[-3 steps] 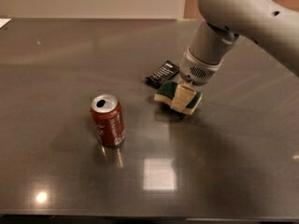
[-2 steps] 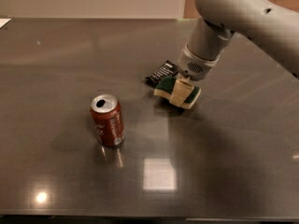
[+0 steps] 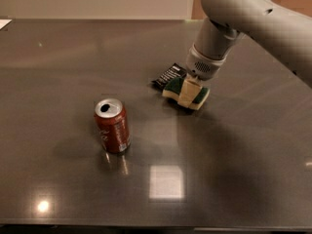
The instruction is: Move sponge near rxbar chocolate
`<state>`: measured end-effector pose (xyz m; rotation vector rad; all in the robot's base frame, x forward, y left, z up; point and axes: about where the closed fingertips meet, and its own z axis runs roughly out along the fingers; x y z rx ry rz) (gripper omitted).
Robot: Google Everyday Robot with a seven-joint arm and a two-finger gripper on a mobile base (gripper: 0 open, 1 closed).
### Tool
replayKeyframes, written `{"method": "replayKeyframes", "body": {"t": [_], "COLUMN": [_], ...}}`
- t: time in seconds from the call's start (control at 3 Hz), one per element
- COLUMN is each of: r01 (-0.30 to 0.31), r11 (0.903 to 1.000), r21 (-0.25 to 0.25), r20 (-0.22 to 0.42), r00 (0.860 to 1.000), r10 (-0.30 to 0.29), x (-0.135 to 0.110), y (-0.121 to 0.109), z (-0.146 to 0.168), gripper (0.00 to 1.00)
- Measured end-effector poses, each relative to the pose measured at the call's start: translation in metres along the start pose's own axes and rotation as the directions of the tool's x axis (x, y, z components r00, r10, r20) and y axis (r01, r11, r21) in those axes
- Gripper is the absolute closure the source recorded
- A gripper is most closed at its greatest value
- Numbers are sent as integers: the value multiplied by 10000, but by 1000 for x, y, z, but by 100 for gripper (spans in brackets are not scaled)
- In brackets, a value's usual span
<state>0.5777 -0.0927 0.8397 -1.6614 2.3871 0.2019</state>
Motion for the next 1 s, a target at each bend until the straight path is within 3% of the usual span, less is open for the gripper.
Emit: {"method": "replayKeyframes", "body": {"t": [0.33, 0.67, 1.0], "r01": [43, 53, 53], "r11": [10000, 10000, 10000], "r21": [9, 1, 1], "r20": [55, 56, 56], "r00": [10000, 10000, 10000], "r10": [-43, -54, -54], "x": [2, 1, 1], "y": [-8, -8, -8], "z": [-2, 0, 0], "gripper": [13, 0, 0]}}
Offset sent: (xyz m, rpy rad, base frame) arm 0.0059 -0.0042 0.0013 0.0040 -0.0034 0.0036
